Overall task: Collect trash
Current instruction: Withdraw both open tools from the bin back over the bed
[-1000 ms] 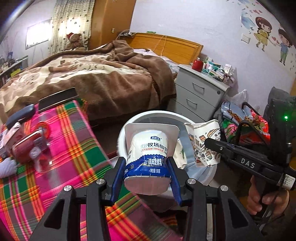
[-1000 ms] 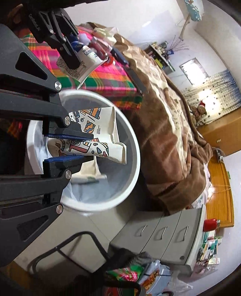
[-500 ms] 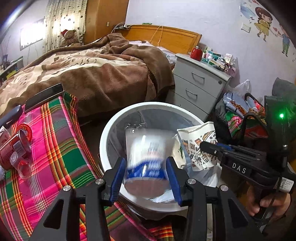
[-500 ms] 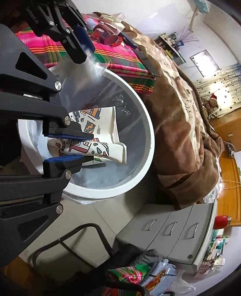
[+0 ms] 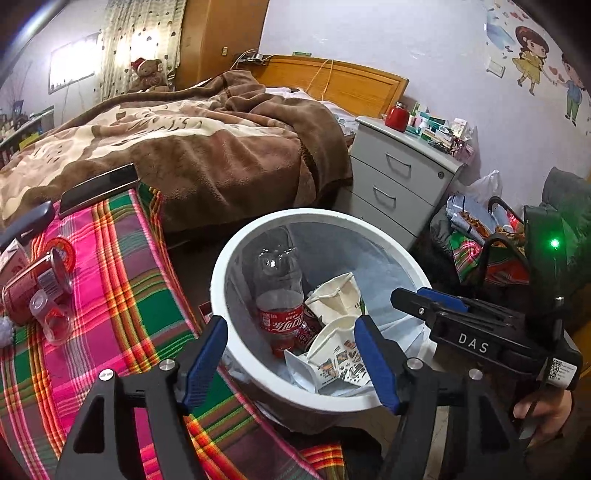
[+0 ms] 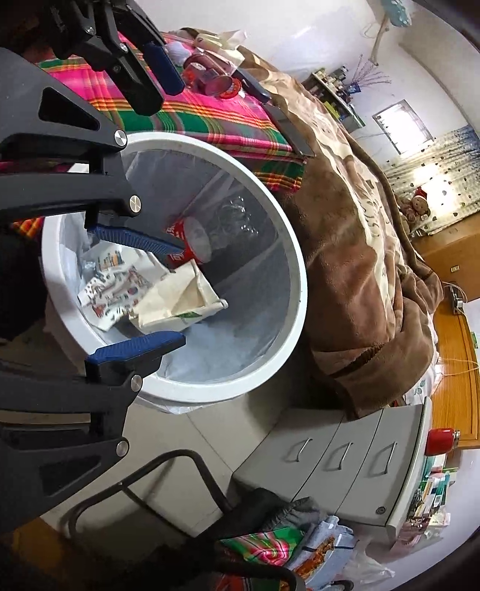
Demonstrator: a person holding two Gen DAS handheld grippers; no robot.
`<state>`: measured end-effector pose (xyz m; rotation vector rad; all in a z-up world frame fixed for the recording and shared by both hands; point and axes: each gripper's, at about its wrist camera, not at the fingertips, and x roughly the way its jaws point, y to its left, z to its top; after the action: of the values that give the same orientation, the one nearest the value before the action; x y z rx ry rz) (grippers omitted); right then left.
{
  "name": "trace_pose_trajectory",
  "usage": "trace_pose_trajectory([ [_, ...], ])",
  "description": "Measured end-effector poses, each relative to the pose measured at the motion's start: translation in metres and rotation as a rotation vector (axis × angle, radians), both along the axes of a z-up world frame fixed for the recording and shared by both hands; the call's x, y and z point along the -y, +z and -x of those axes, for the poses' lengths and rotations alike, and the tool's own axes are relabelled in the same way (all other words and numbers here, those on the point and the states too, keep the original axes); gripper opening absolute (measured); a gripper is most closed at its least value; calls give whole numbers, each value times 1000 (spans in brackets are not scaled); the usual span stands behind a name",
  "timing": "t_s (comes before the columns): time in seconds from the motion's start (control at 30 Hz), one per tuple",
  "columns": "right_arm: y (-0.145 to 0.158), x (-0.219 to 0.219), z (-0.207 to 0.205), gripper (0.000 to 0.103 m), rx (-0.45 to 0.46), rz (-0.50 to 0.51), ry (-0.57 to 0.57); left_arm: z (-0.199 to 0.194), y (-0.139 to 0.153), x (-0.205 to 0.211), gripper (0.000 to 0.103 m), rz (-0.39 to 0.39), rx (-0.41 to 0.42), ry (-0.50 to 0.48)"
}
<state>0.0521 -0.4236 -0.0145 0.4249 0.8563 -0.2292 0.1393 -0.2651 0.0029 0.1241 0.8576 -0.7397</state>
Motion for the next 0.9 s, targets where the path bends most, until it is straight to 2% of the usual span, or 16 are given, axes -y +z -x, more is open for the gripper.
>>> trace_pose_trajectory([
  [0.53,12,-34,-1,45,52,13,57,9,13,-55,71,26,26,98],
  [0.9,19,-75,-9,49,88,20,141,9,23,-109,71,39,60,185],
])
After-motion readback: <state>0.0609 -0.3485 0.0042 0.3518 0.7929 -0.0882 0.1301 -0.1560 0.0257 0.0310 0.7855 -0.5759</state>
